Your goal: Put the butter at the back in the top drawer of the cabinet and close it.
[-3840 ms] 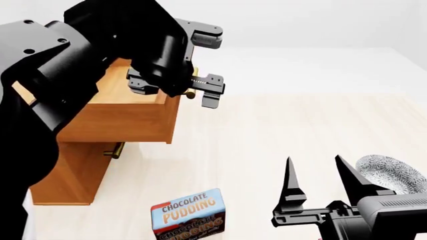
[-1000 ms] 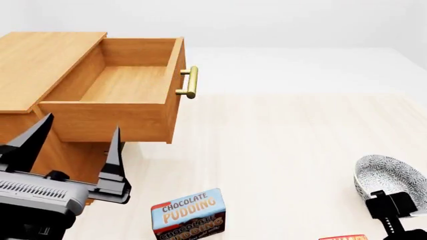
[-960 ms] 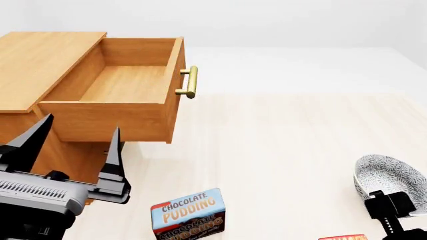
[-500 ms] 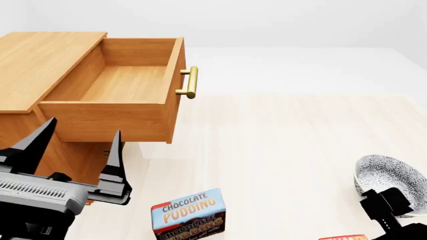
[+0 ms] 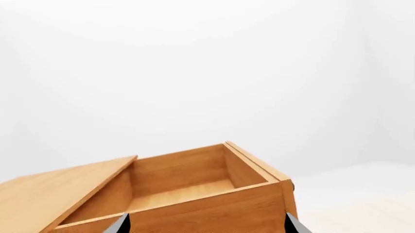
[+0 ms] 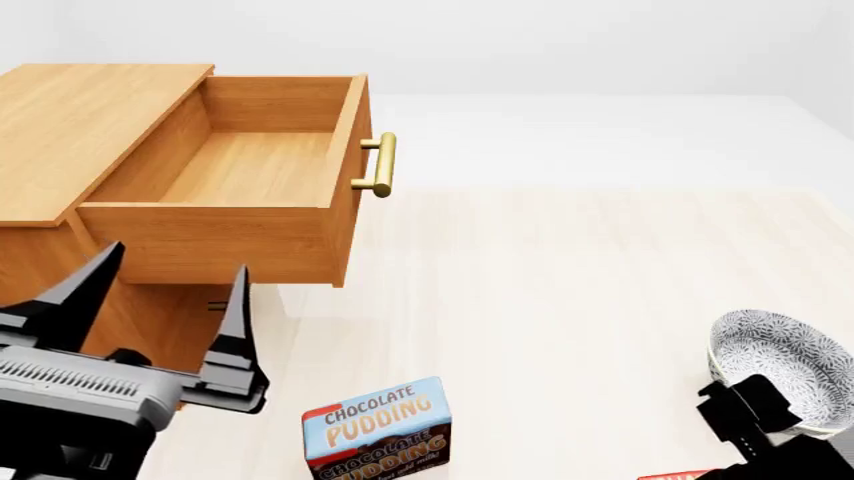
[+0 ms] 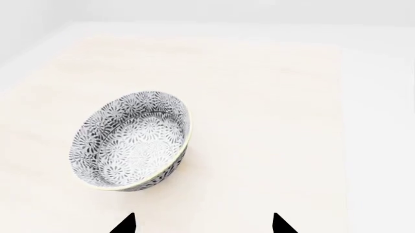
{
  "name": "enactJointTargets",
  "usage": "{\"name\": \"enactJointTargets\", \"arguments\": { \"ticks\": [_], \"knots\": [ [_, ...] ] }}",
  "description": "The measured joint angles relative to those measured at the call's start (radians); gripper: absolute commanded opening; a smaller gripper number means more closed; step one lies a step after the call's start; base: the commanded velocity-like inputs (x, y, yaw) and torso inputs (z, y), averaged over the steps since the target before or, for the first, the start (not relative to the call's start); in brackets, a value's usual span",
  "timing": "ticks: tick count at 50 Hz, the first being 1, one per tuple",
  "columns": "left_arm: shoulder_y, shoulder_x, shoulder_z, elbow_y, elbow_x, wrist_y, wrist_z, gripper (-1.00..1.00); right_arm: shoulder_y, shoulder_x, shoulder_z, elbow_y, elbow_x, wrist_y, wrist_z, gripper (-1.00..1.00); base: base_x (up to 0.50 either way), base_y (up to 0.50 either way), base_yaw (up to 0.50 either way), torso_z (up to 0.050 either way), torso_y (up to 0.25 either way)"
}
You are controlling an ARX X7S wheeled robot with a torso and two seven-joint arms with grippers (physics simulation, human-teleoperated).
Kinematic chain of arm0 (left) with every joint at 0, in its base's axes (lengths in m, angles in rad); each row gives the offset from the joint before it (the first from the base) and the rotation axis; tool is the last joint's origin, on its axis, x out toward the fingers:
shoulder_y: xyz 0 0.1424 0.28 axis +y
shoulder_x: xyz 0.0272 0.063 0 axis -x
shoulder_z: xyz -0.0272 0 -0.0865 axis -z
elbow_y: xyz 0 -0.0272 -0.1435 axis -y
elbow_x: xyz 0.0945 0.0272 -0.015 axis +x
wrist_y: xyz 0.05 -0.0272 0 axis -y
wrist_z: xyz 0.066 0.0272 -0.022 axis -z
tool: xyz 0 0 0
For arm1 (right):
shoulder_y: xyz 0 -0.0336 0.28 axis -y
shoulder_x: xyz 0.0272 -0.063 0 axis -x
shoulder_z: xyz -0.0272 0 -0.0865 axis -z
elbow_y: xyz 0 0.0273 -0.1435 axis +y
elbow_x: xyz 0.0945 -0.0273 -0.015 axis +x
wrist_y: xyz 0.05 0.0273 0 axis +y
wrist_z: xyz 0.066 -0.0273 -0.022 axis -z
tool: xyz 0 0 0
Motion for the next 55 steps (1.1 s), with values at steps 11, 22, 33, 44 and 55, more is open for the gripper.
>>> {"name": "enactJointTargets", "arguments": {
  "ticks": [11,22,33,44,55],
  "knots": [
    [0.018,0.005,0.002,-0.018,0.003,0.024,0.011,1.00,-0.016,-0.010,0.006,0.042,0.036,0.010,0.010,1.00,0.00,0.00,0.00,0.000,0.000],
    [0.038,0.006,0.006,-0.039,0.006,0.054,0.024,1.00,-0.037,-0.014,0.006,0.079,0.068,-0.003,0.014,1.00,0.00,0.00,0.00,0.000,0.000],
    [0.048,0.003,0.006,-0.046,0.006,0.066,0.032,1.00,-0.046,-0.015,0.004,0.109,0.089,-0.015,0.015,1.00,0.00,0.00,0.00,0.000,0.000],
    [0.056,0.007,0.004,-0.052,0.005,0.069,0.035,1.00,-0.059,-0.015,0.002,0.145,0.129,-0.027,0.015,1.00,0.00,0.00,0.00,0.000,0.000],
    [0.067,0.014,0.003,-0.061,0.005,0.075,0.036,1.00,-0.056,-0.015,-0.013,0.183,0.170,-0.046,0.016,1.00,0.00,0.00,0.00,0.000,0.000]
  ]
}}
